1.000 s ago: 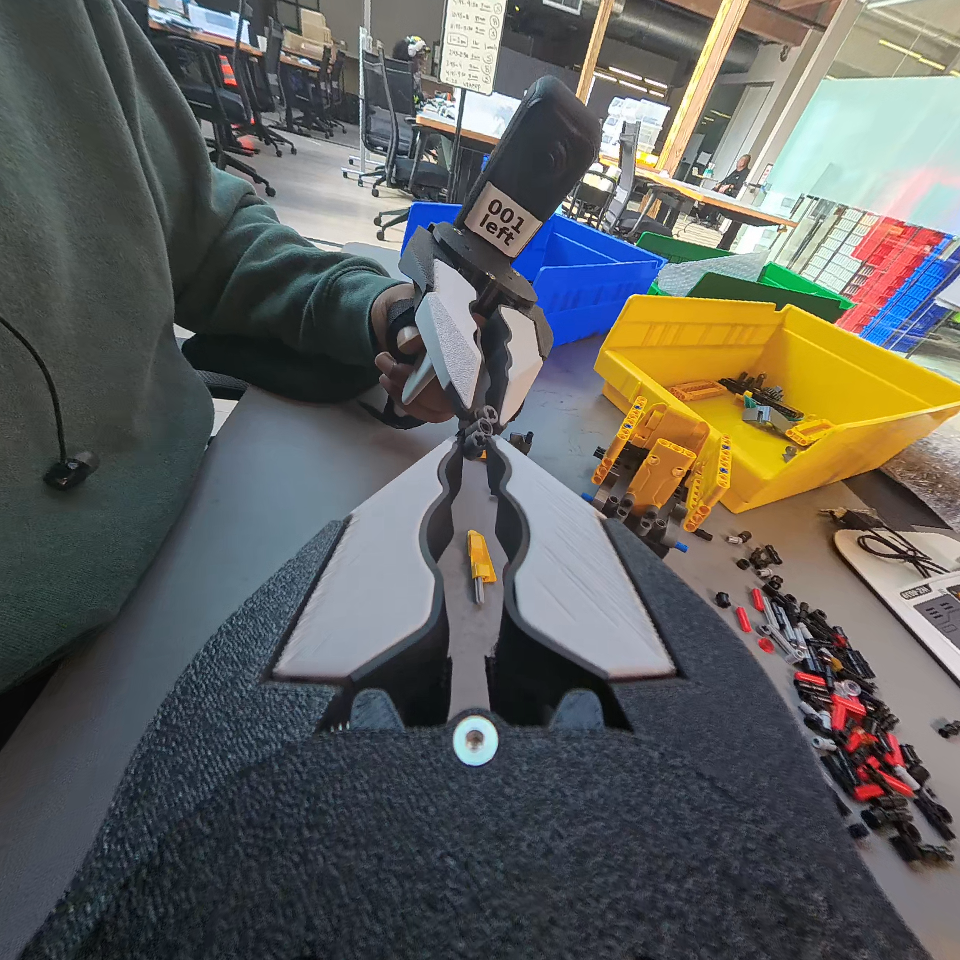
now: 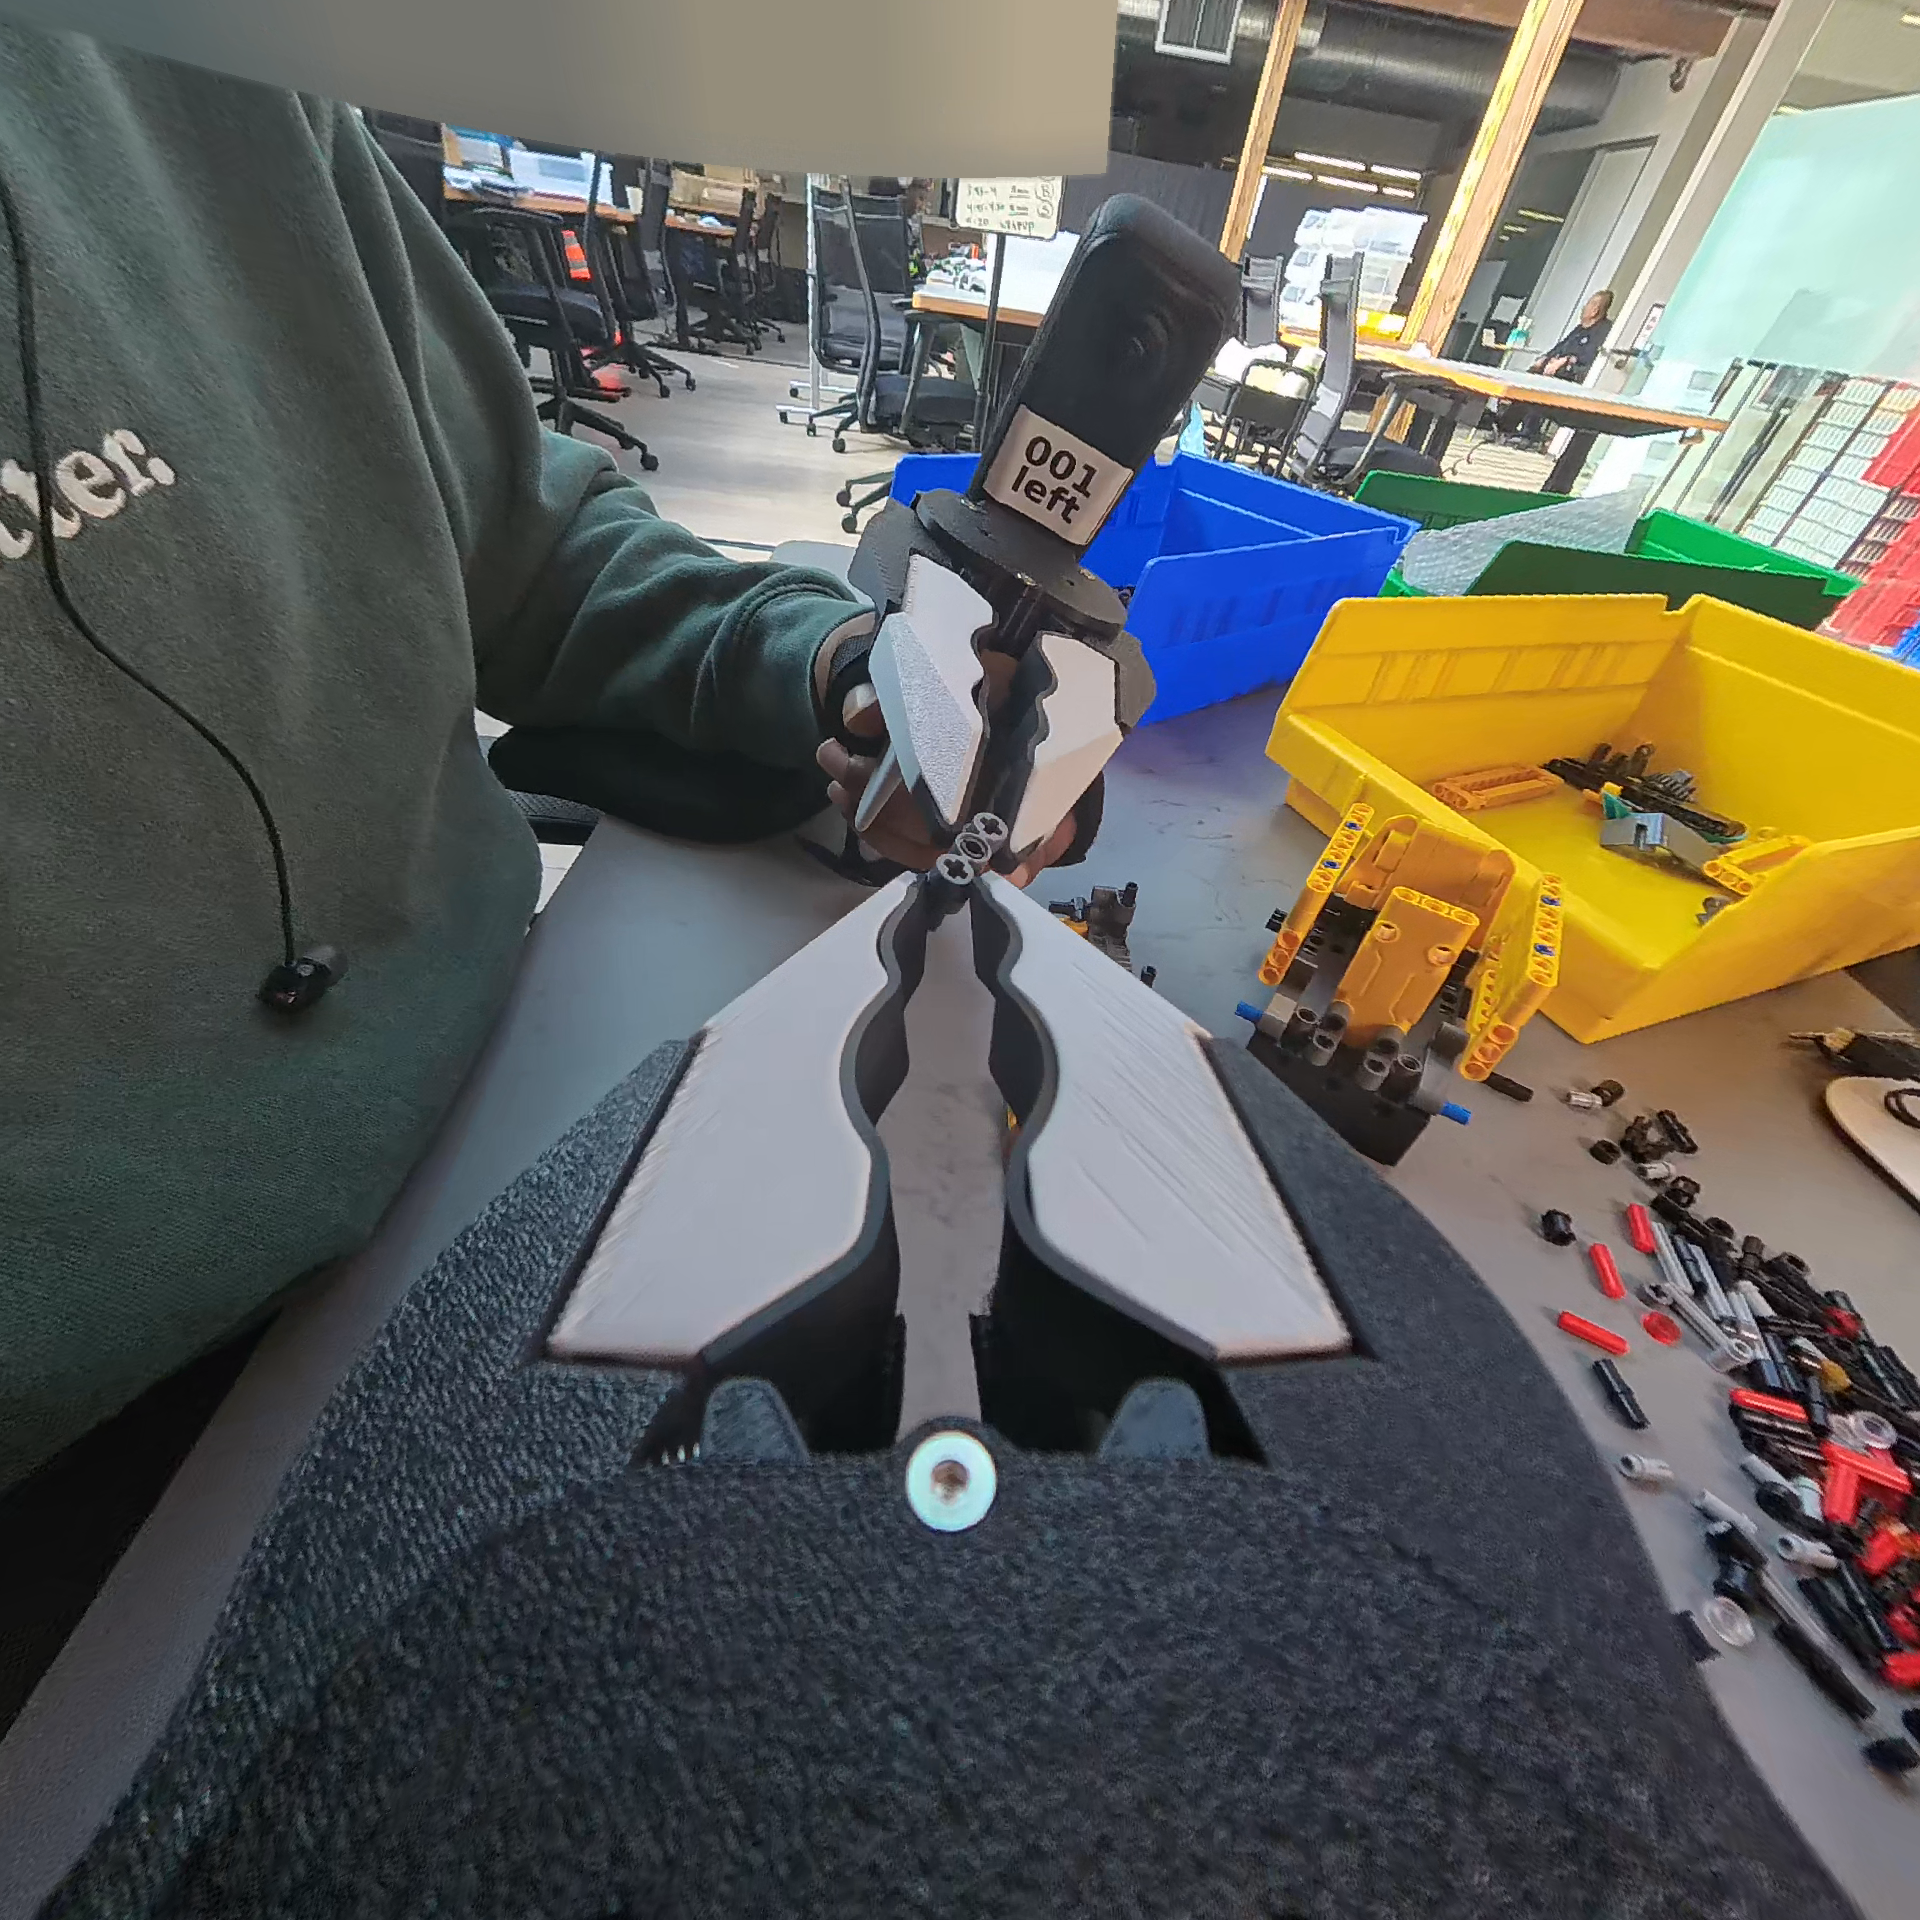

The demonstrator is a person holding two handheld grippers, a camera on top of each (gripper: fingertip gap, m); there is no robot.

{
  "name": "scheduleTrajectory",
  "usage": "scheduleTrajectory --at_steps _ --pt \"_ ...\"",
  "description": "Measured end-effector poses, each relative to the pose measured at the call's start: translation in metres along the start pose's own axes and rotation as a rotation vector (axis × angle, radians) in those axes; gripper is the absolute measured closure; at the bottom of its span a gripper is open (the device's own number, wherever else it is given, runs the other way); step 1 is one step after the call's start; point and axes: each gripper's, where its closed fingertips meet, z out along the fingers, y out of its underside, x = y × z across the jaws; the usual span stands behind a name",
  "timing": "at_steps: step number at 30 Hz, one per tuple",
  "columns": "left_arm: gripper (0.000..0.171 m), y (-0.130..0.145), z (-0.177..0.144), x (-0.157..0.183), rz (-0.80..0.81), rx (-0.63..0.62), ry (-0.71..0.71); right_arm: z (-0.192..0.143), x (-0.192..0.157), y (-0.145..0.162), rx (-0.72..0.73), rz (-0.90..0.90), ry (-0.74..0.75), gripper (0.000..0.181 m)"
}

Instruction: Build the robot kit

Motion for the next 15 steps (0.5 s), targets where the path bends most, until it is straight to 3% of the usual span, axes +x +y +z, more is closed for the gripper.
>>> scheduleTrajectory --at_steps 9,15 --pt "0.165 0.007 0.001 -0.002 0.150 -0.066 -0.067 0.001 0.001 0.002 -0.007 0.033 -0.007 0.171" --pt "0.165 0.019 0.004 -0.008 0.274 -0.148 -0.144 0.007 0.002 0.019 -0.097 0.066 -0.006 0.171"
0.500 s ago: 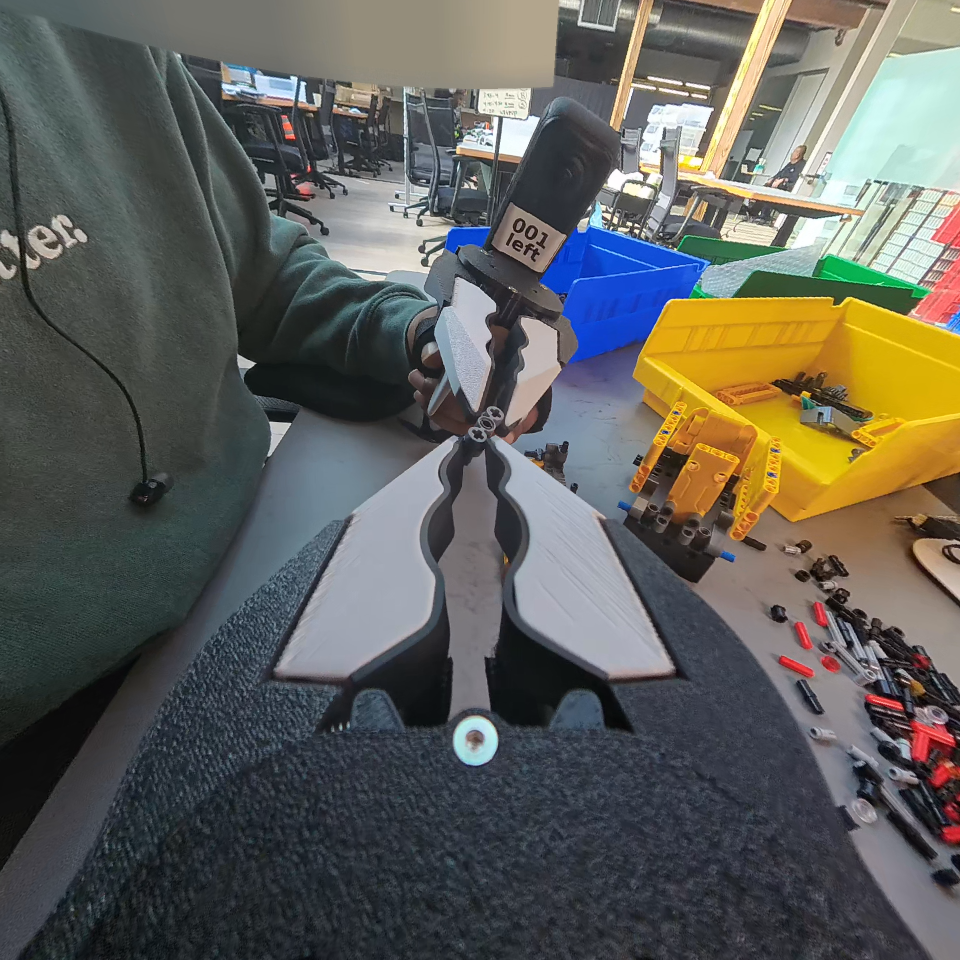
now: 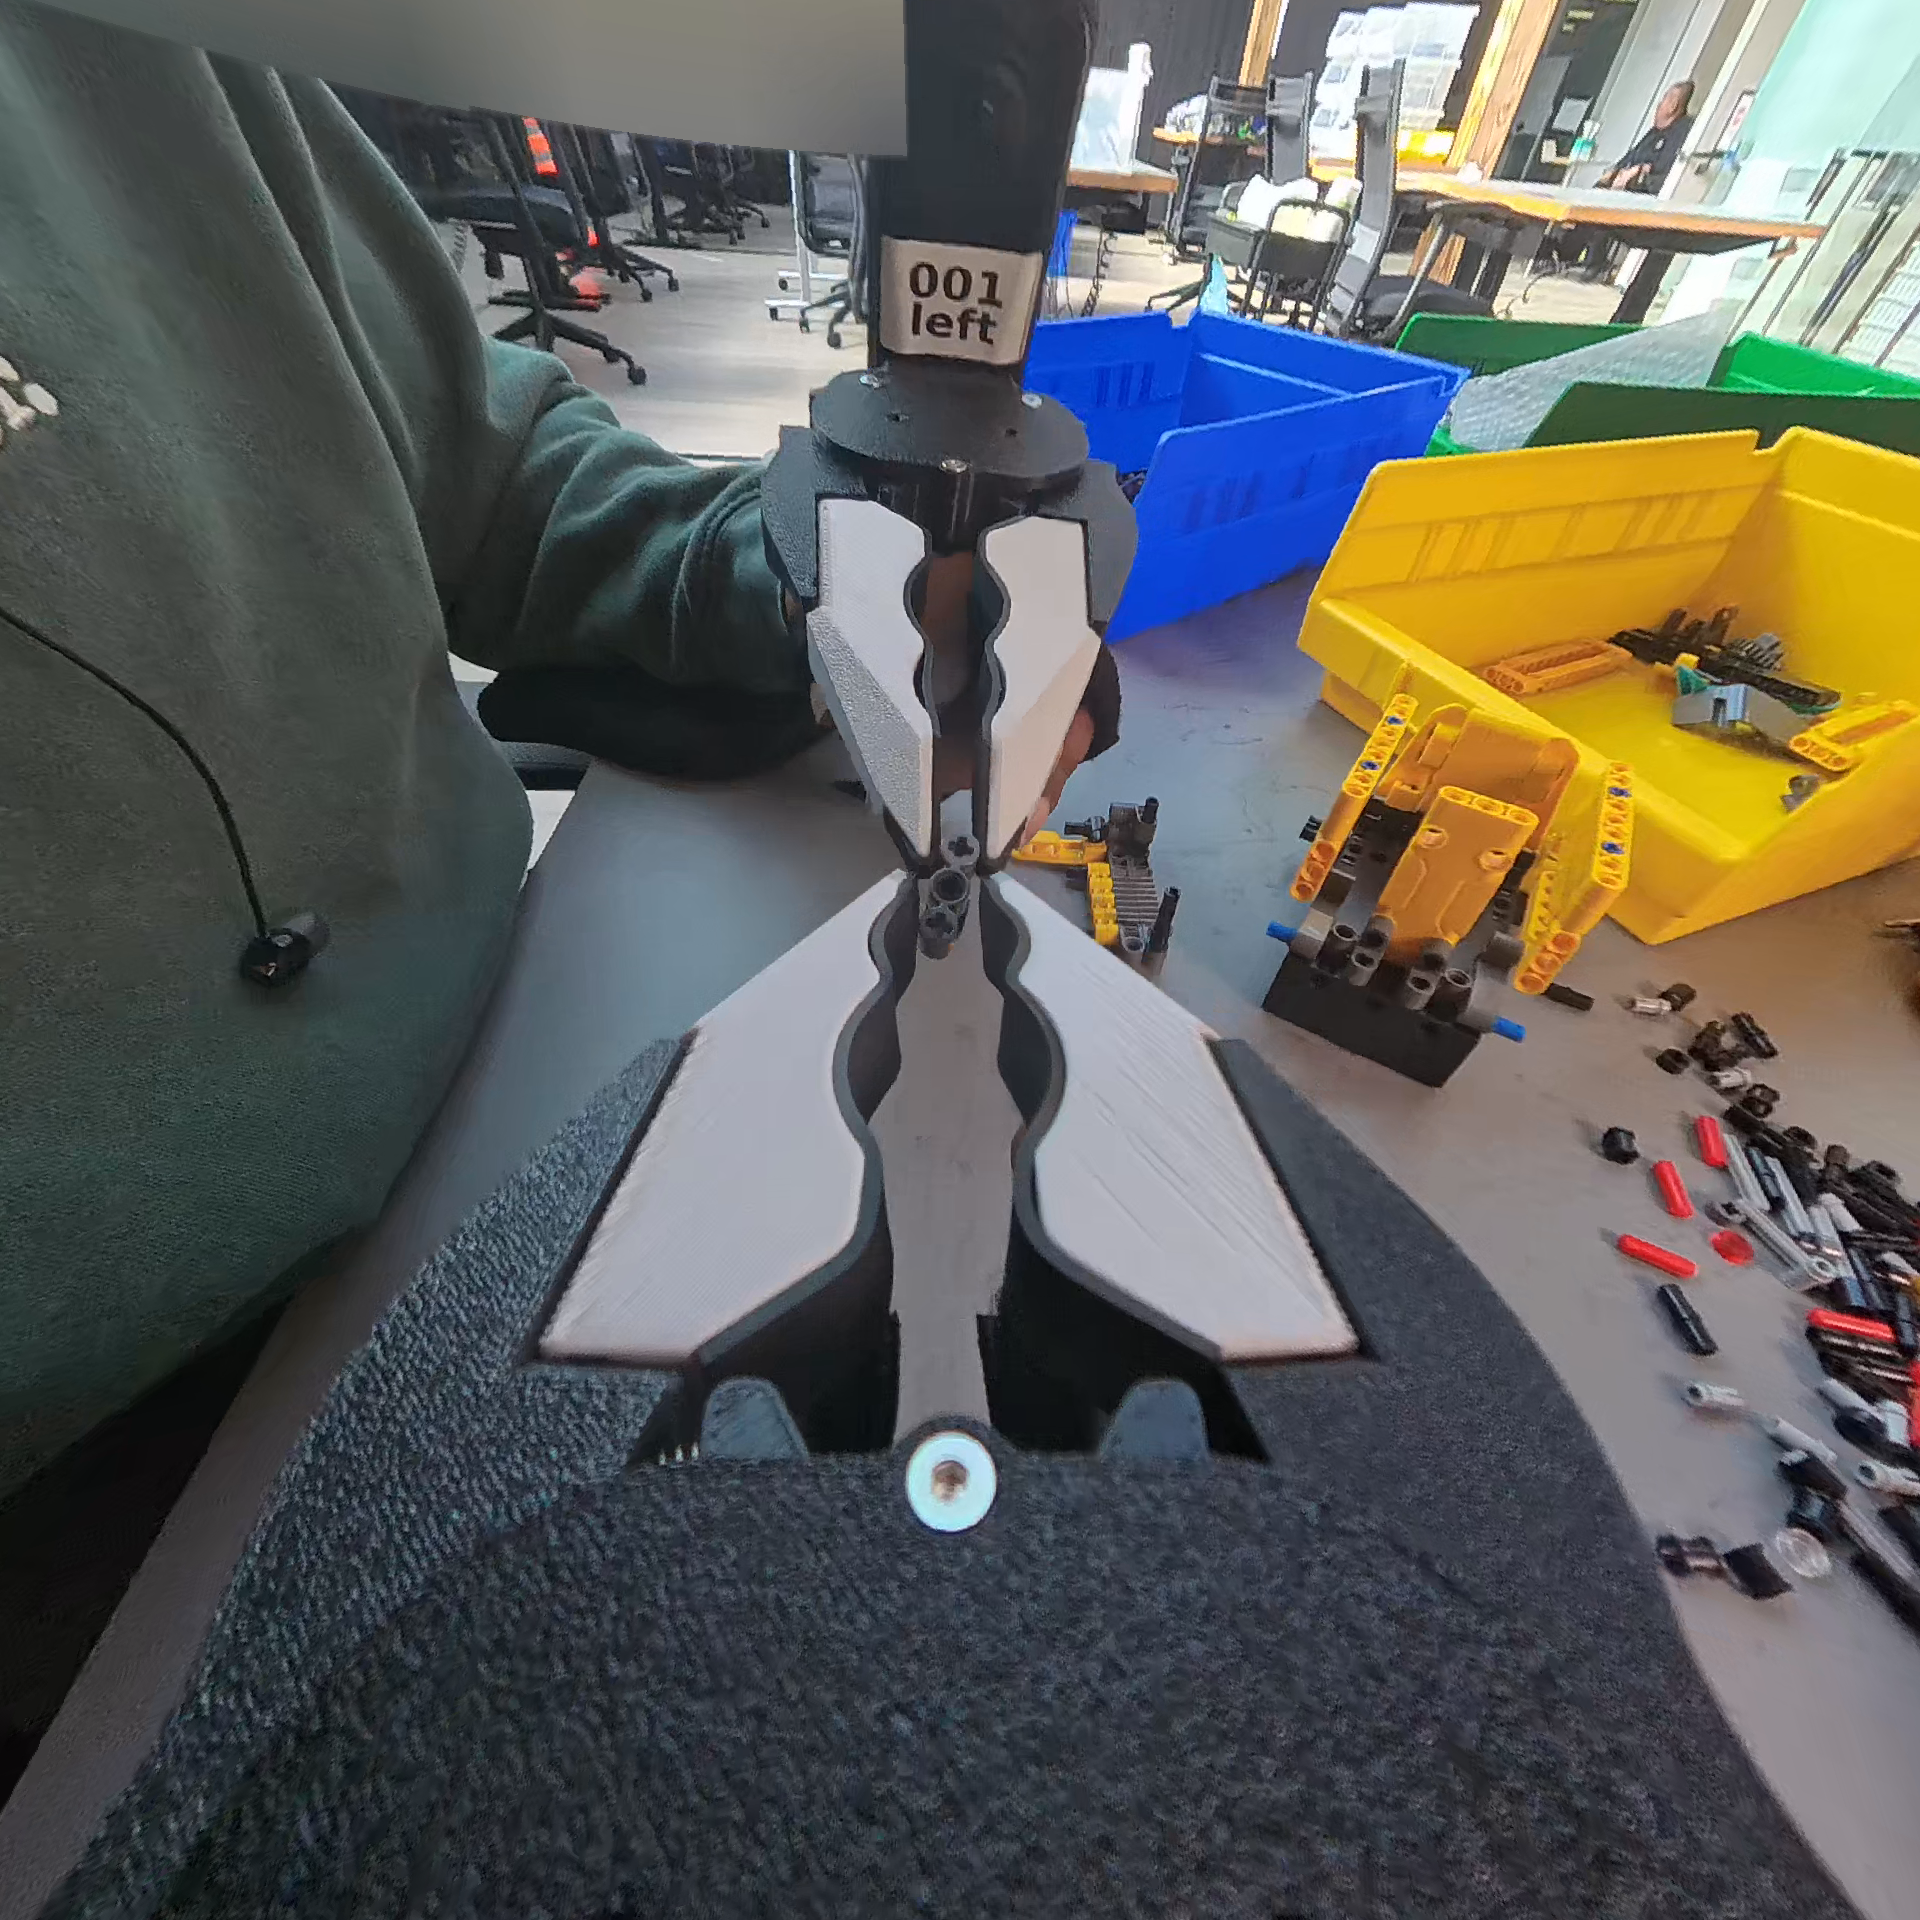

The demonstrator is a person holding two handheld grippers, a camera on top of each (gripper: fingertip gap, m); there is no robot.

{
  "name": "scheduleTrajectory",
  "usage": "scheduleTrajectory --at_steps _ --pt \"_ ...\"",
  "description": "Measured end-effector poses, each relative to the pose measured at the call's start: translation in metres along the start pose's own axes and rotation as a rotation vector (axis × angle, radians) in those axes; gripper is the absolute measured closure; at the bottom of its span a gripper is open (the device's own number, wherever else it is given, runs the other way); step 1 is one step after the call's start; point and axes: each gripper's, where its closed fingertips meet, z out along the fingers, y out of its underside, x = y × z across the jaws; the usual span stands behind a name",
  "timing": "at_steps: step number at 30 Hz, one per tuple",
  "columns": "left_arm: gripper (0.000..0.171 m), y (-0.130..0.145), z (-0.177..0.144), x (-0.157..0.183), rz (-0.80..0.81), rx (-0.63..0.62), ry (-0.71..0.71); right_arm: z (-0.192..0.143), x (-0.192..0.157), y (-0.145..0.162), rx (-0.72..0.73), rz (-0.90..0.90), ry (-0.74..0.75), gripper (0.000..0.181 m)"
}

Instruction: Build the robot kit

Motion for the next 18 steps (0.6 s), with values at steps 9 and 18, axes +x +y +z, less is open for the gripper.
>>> scheduleTrajectory --at_steps 9,18 --pt "0.161 0.016 -0.006 -0.019 0.040 -0.116 -0.109 -0.004 0.019 0.014 -0.080 0.036 0.079 0.175" --pt "0.148 0.091 -0.007 -0.035 -0.022 -0.538 -0.177 -0.015 0.044 0.049 -0.258 0.087 0.183 0.174"
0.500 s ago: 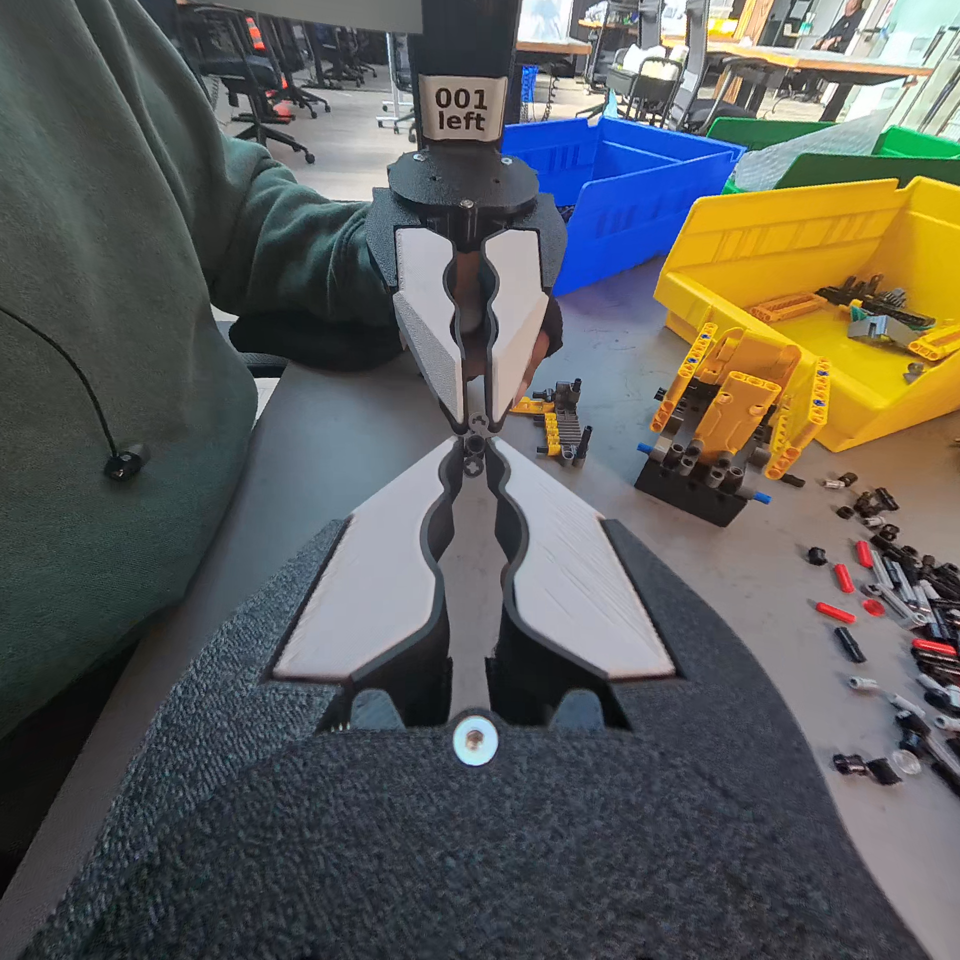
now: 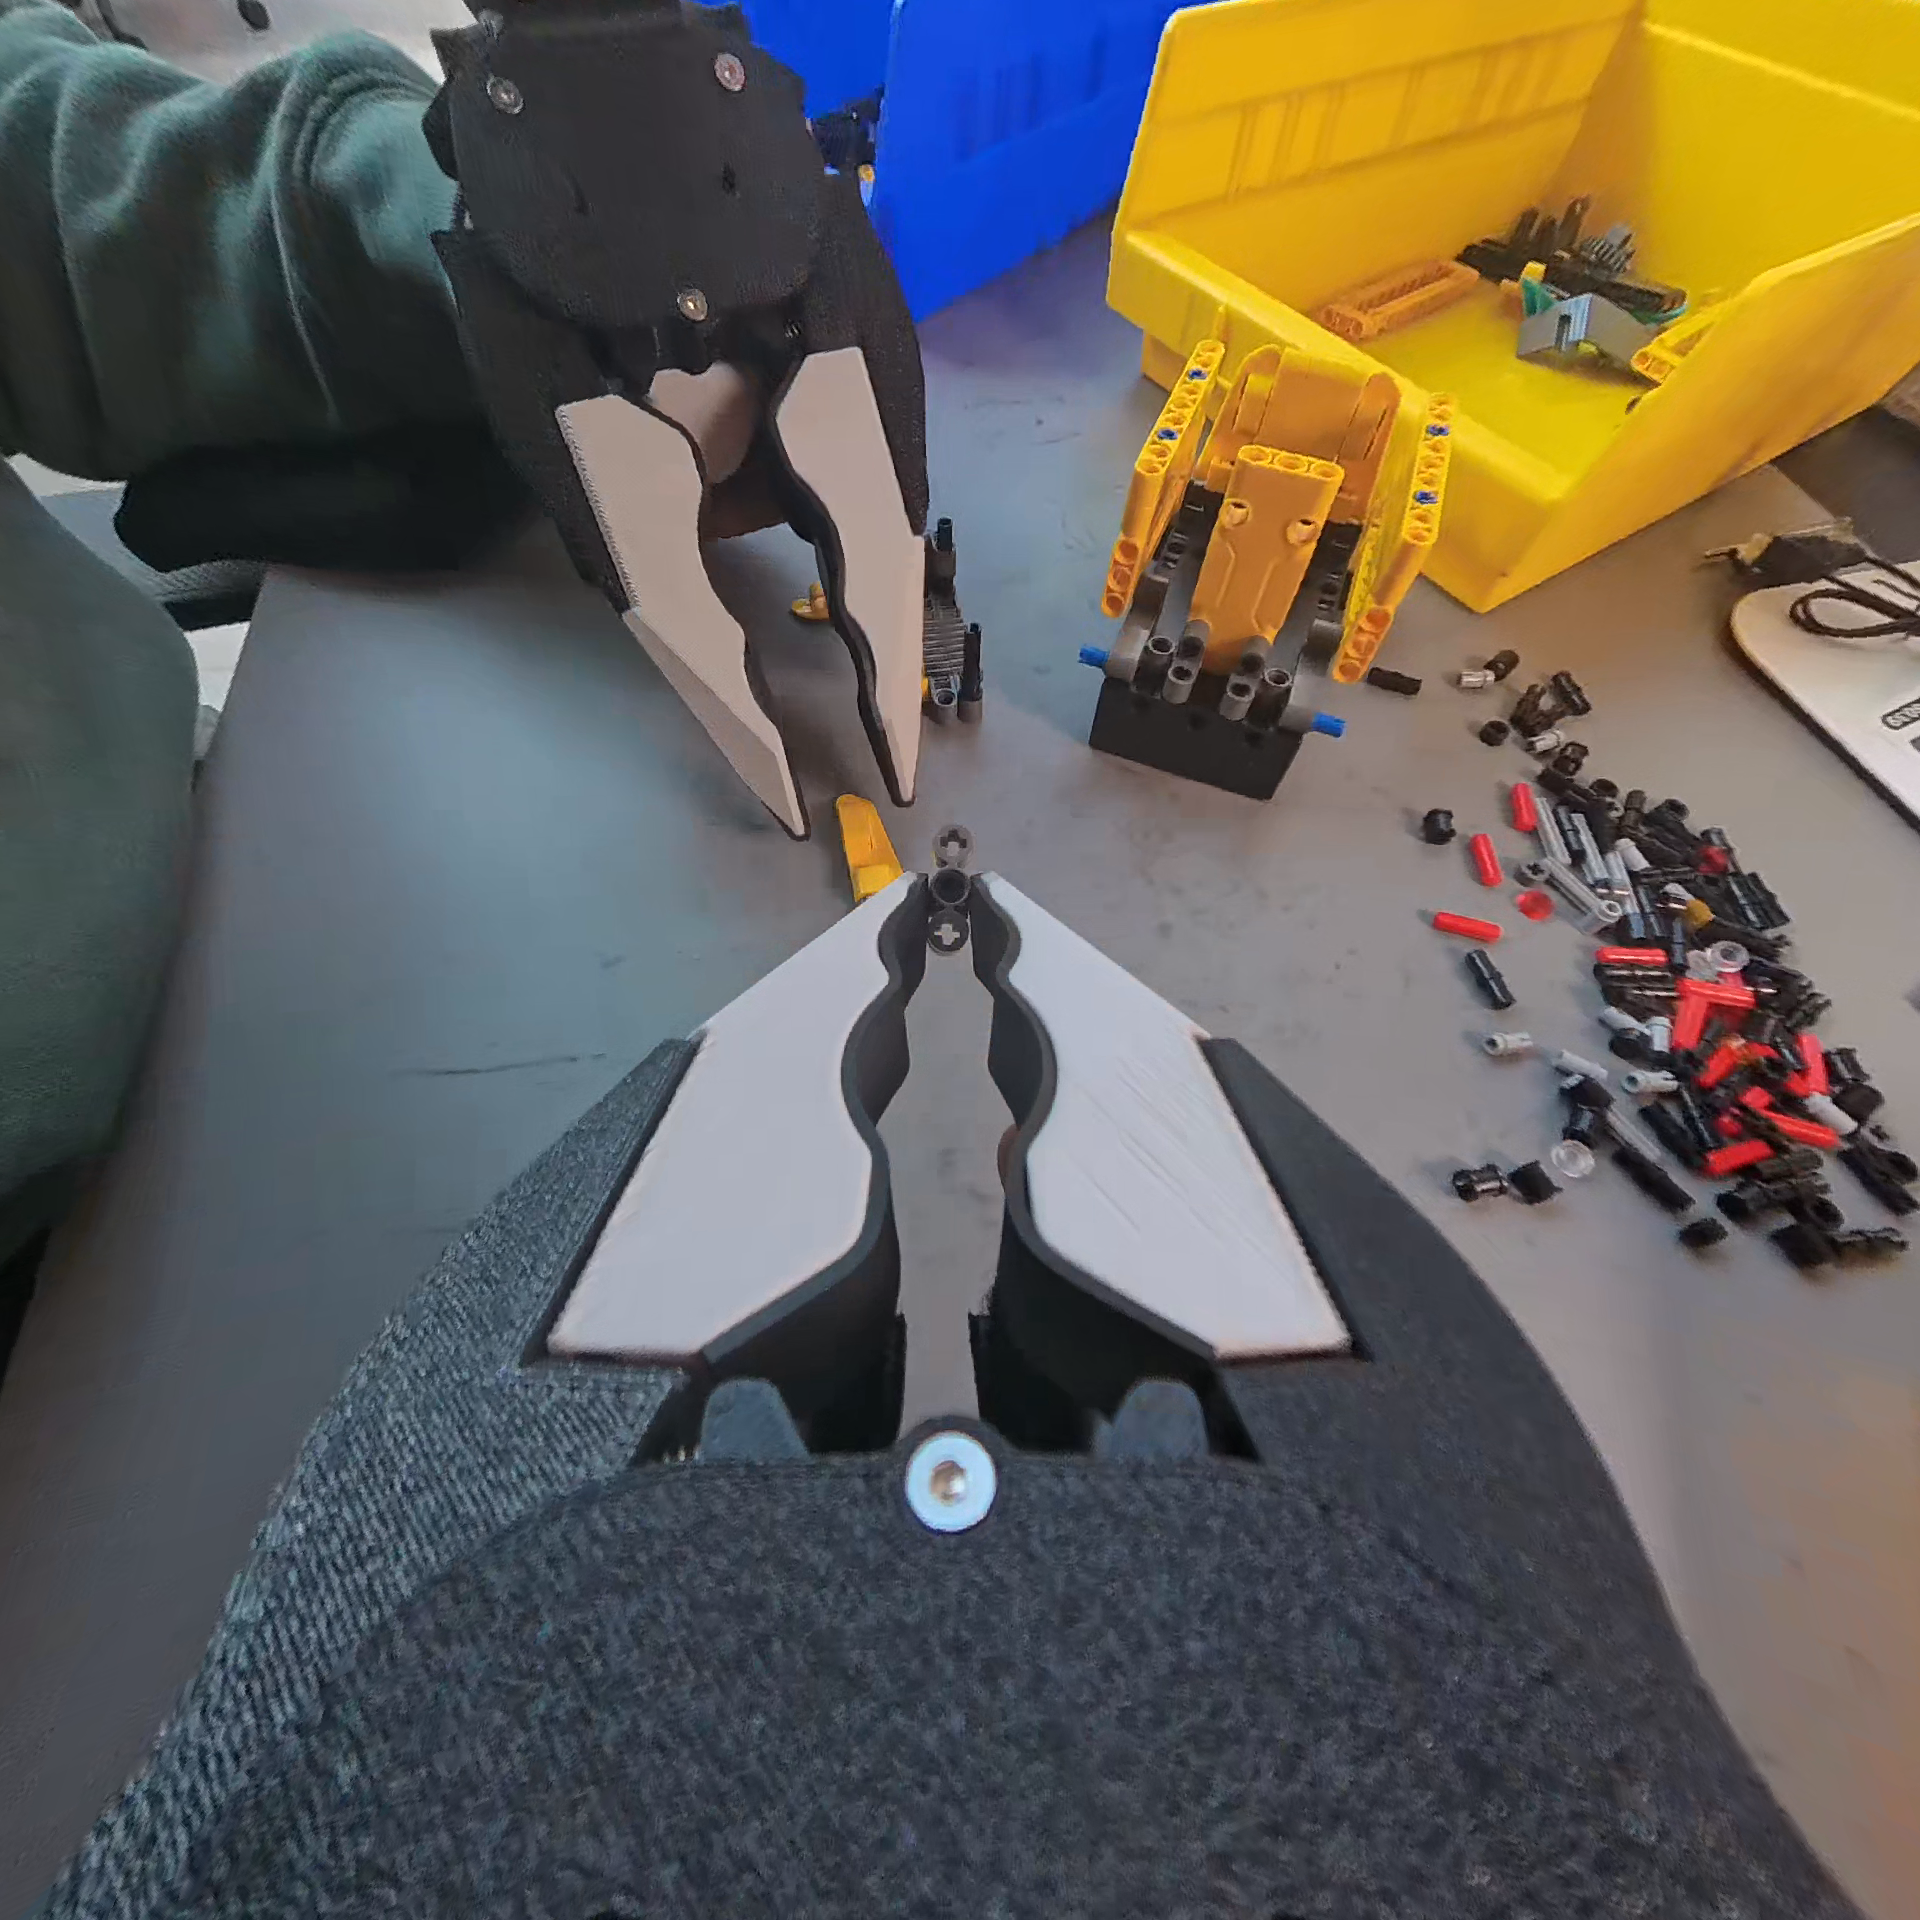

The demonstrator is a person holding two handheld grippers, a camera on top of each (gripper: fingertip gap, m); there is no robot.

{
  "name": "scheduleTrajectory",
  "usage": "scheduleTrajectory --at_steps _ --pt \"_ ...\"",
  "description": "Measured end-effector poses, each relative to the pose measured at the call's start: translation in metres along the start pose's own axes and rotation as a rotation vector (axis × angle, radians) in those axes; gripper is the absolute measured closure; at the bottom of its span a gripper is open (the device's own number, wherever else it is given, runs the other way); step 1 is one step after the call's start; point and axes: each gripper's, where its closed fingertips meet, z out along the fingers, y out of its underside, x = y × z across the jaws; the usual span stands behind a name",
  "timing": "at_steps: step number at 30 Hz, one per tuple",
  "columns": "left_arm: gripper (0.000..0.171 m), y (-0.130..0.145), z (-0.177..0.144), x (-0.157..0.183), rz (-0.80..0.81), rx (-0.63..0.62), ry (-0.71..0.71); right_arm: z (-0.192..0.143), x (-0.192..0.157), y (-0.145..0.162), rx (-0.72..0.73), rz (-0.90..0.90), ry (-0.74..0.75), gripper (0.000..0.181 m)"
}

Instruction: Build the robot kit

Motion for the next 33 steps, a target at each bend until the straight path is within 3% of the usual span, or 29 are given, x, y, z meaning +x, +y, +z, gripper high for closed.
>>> scheduleTrajectory --at_steps 3,6,10,21,27,30,33 --pt "0.150 0.006 0.007 -0.001 0.013 -0.048 -0.015 0.001 -0.004 0.000 -0.006 -0.016 -0.015 0.175" --pt "0.160 0.004 0.010 0.002 0.011 -0.041 -0.006 0.000 -0.005 -0.002 0.007 -0.006 -0.022 0.175" --pt "0.160 0.000 0.011 -0.001 0.032 -0.020 -0.044 -0.001 -0.003 -0.002 0.013 0.006 -0.021 0.175" --pt "0.160 -0.051 -0.031 -0.018 -0.128 0.352 -0.031 0.001 -0.011 0.001 -0.006 -0.015 -0.057 0.175" --pt "0.160 -0.066 -0.047 -0.020 -0.171 0.468 -0.019 0.020 -0.018 0.015 -0.096 -0.228 0.005 0.174" --pt "0.160 -0.068 -0.048 -0.020 -0.179 0.480 -0.017 0.032 -0.016 0.031 -0.193 -0.407 0.071 0.174" --pt "0.160 -0.067 -0.047 -0.018 -0.171 0.474 -0.018 0.035 -0.023 0.030 -0.187 -0.483 0.065 0.174"
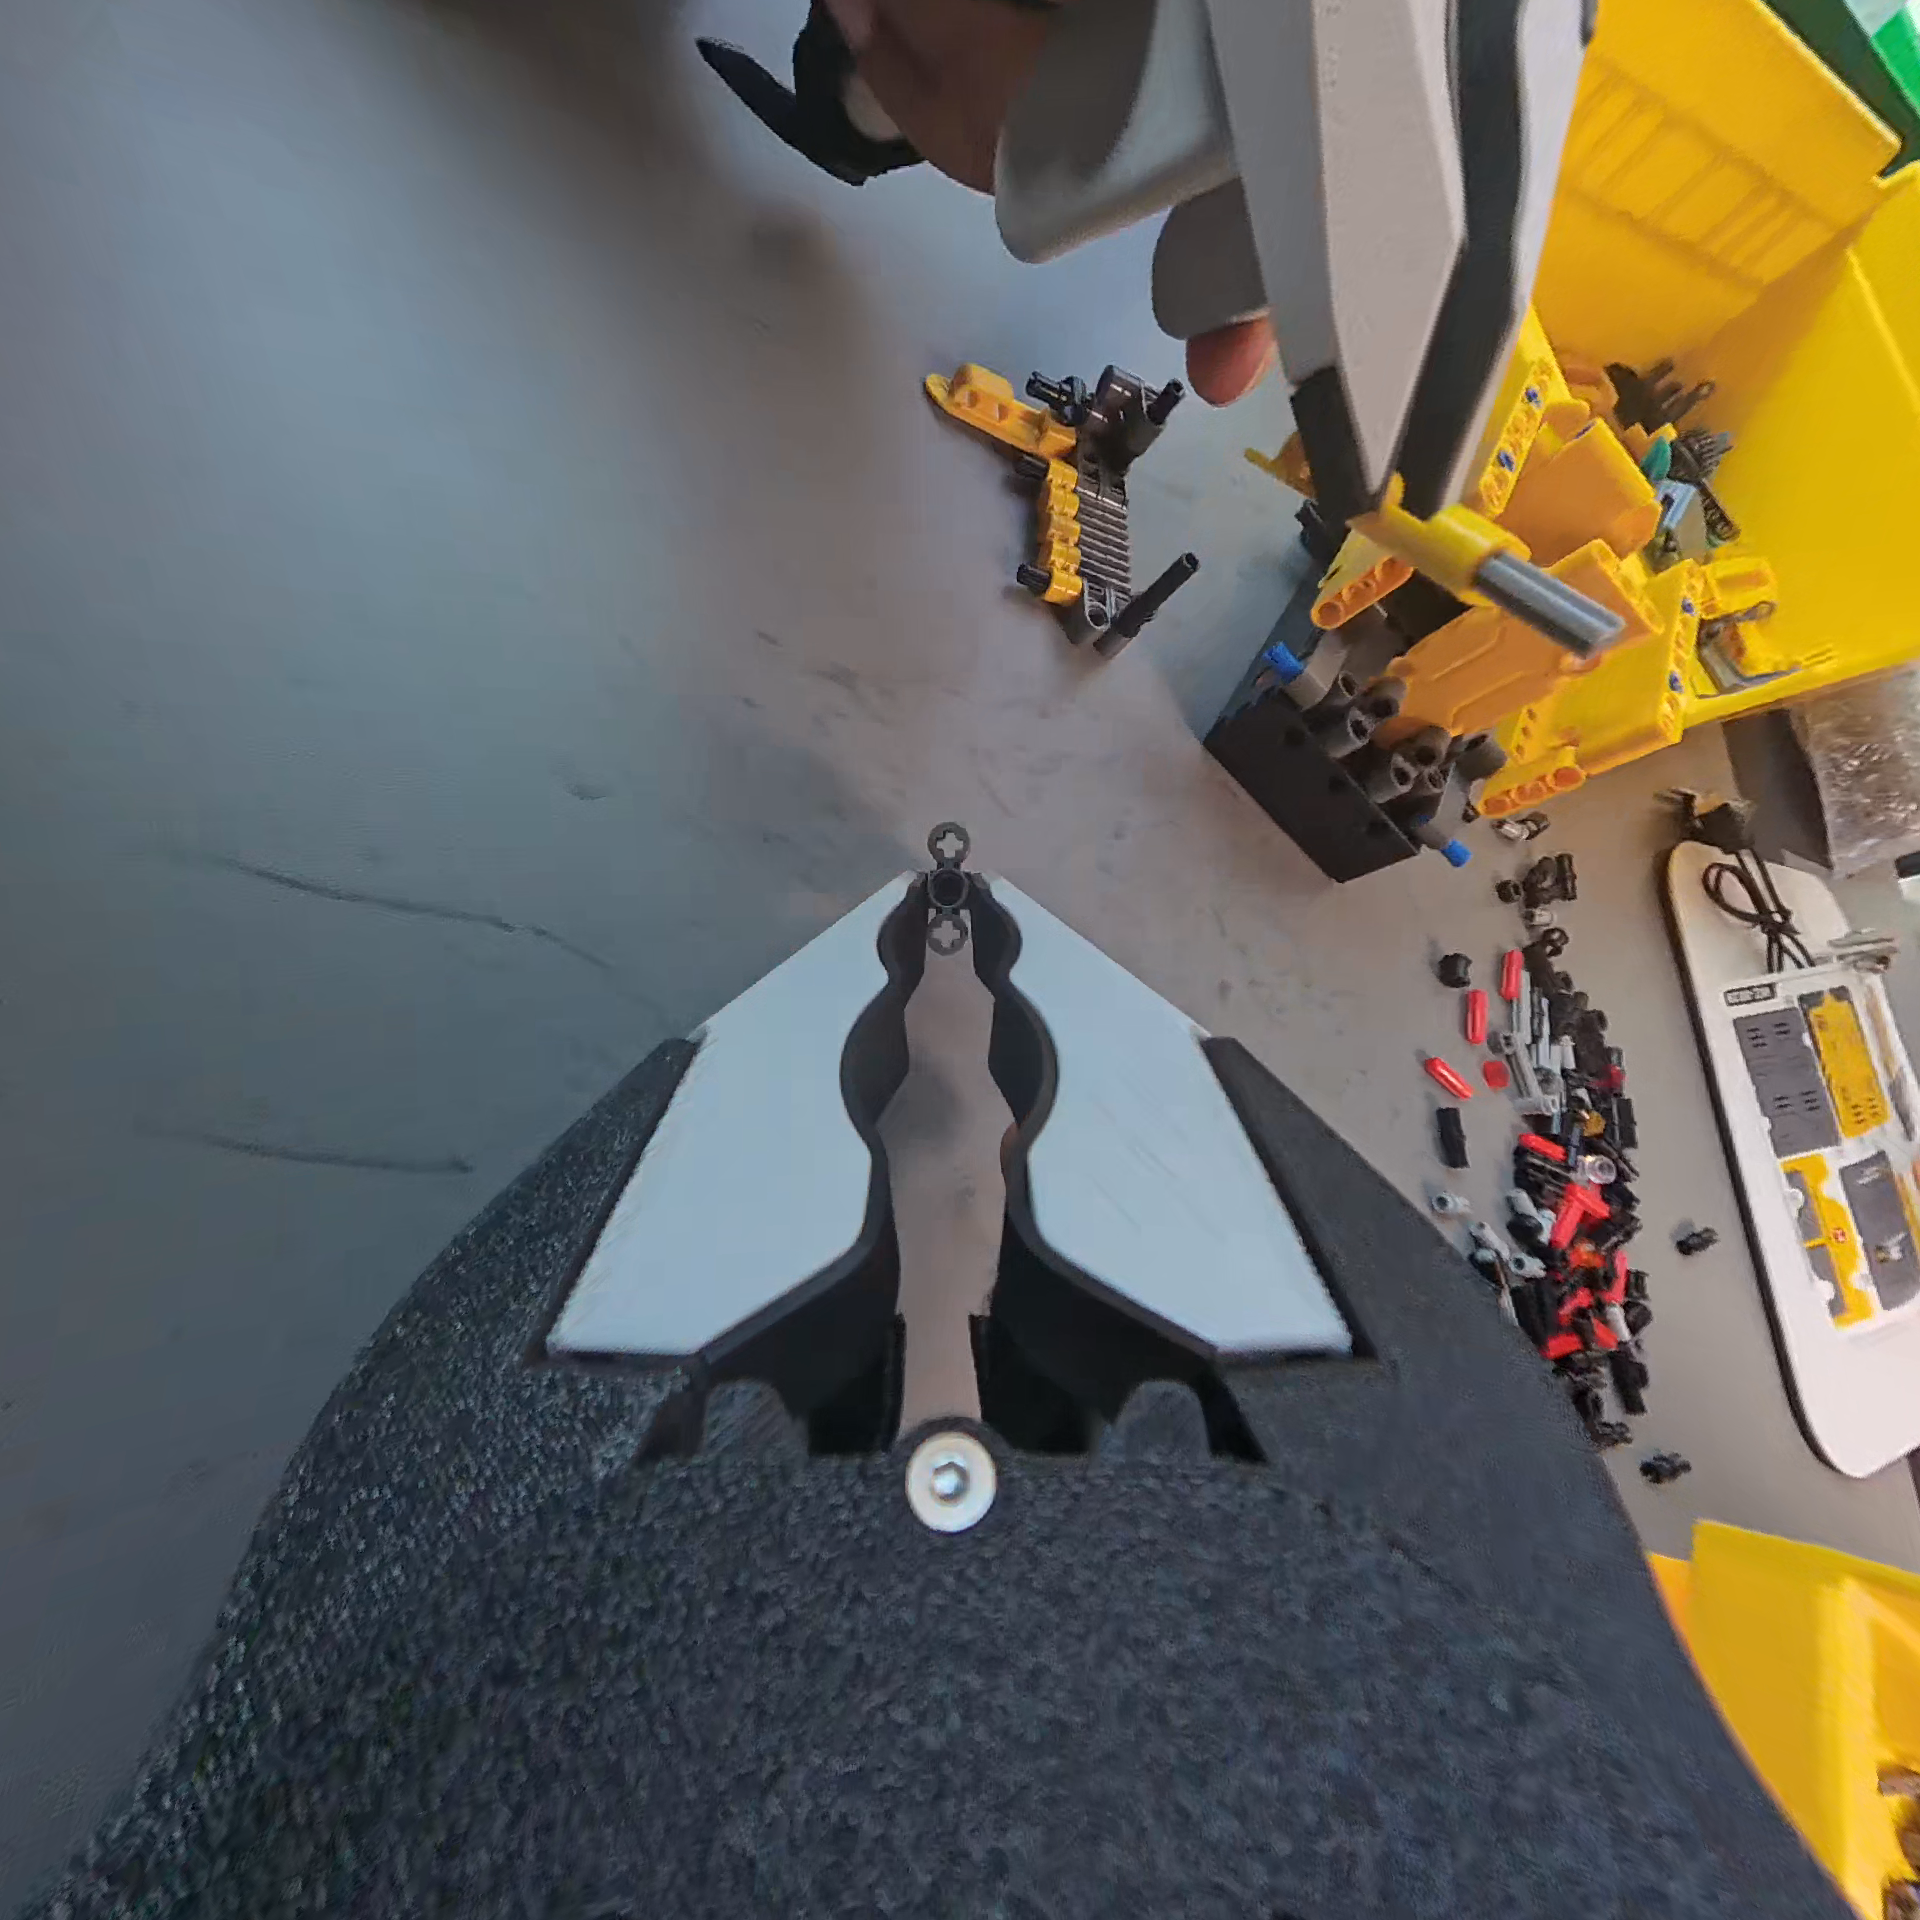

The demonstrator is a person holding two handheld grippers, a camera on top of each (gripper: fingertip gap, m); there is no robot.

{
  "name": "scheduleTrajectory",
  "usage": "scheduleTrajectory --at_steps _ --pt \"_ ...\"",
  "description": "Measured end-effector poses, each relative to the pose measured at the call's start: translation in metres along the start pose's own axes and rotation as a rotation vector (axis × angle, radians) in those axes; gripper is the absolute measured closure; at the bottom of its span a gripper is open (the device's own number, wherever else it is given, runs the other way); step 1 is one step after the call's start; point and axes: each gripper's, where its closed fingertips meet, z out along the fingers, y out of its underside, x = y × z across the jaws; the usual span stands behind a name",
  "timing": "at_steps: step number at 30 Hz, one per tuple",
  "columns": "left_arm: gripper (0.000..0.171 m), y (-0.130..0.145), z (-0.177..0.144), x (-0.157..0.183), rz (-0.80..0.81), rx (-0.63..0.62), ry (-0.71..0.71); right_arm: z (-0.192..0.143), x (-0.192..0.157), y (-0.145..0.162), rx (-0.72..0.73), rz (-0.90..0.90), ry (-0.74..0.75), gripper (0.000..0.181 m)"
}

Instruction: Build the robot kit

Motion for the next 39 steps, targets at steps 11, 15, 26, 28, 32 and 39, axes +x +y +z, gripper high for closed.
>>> scheduleTrajectory --at_steps 11,15,26,28,32,39 --pt "0.160 0.000 -0.001 -0.002 0.004 0.004 -0.012 0.000 -0.011 0.000 -0.005 -0.082 -0.023 0.171" --pt "0.160 0.001 0.000 -0.002 0.003 0.000 -0.013 -0.002 -0.013 -0.001 0.006 -0.055 -0.045 0.167" --pt "0.160 -0.009 -0.004 -0.001 0.036 0.056 -0.025 -0.043 0.042 -0.040 0.346 0.341 0.047 0.163" --pt "0.160 -0.014 -0.006 -0.001 0.086 0.082 -0.051 -0.055 0.064 -0.045 0.450 0.538 0.067 0.163" --pt "0.160 -0.021 -0.007 0.003 0.237 0.122 -0.120 -0.060 0.078 -0.050 0.591 0.803 -0.002 0.161" --pt "0.161 -0.017 0.000 0.005 0.392 0.101 -0.204 -0.055 0.069 -0.072 0.679 0.900 -0.128 0.158"
